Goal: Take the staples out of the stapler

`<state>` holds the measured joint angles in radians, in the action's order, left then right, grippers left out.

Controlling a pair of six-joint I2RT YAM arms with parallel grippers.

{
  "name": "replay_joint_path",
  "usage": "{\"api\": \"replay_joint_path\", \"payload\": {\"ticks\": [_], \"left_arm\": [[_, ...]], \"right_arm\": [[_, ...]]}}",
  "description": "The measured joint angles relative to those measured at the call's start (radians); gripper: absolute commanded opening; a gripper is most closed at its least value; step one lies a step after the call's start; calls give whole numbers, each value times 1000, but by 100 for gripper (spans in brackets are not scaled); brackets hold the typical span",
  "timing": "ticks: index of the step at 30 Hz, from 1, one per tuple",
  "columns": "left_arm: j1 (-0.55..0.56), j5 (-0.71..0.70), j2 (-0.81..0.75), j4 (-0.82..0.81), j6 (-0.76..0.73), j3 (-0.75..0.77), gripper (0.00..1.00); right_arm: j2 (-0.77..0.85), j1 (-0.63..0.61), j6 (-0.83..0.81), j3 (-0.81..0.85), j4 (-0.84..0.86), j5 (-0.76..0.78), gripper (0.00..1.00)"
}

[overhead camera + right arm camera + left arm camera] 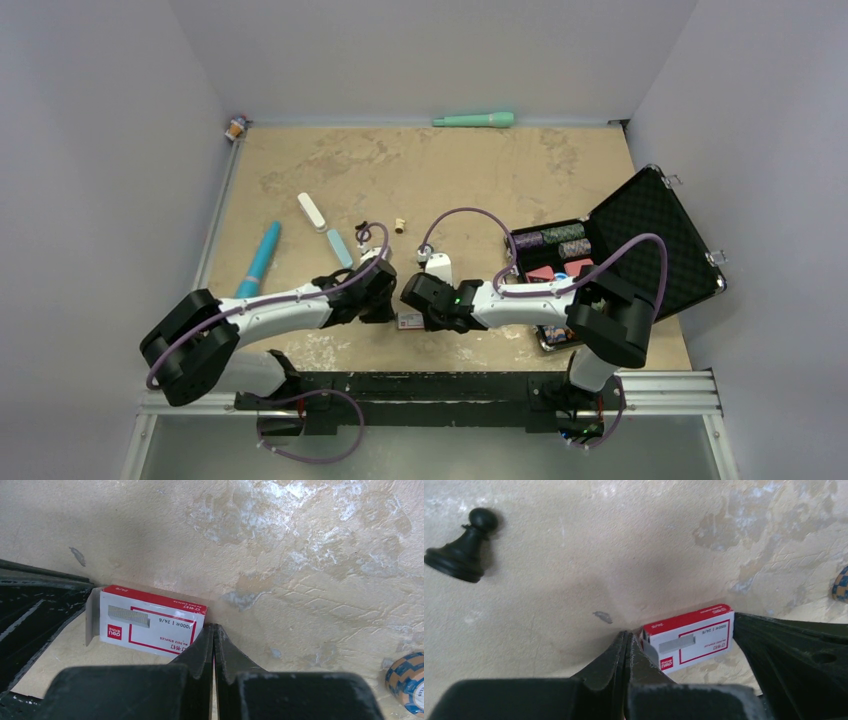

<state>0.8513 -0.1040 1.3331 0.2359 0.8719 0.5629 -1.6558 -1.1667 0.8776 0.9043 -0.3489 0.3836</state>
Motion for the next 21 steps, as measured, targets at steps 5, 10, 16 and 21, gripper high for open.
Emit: {"api": "replay_joint_path", "payload": {"ticks": [5, 10, 16, 21], "left_arm": [[0, -14, -53, 127, -1, 2, 11], [0, -57, -154, 302, -6, 44, 22], [0, -103, -336, 449, -31, 130, 35], [0, -118, -479, 565, -56, 189, 41]], "right_arm": [[3, 0, 0, 3, -20, 0, 0], [40, 0, 2, 15, -90, 2, 11], [175, 0, 6, 54, -152, 25, 35], [275, 0, 7, 81, -182, 48, 38]]}}
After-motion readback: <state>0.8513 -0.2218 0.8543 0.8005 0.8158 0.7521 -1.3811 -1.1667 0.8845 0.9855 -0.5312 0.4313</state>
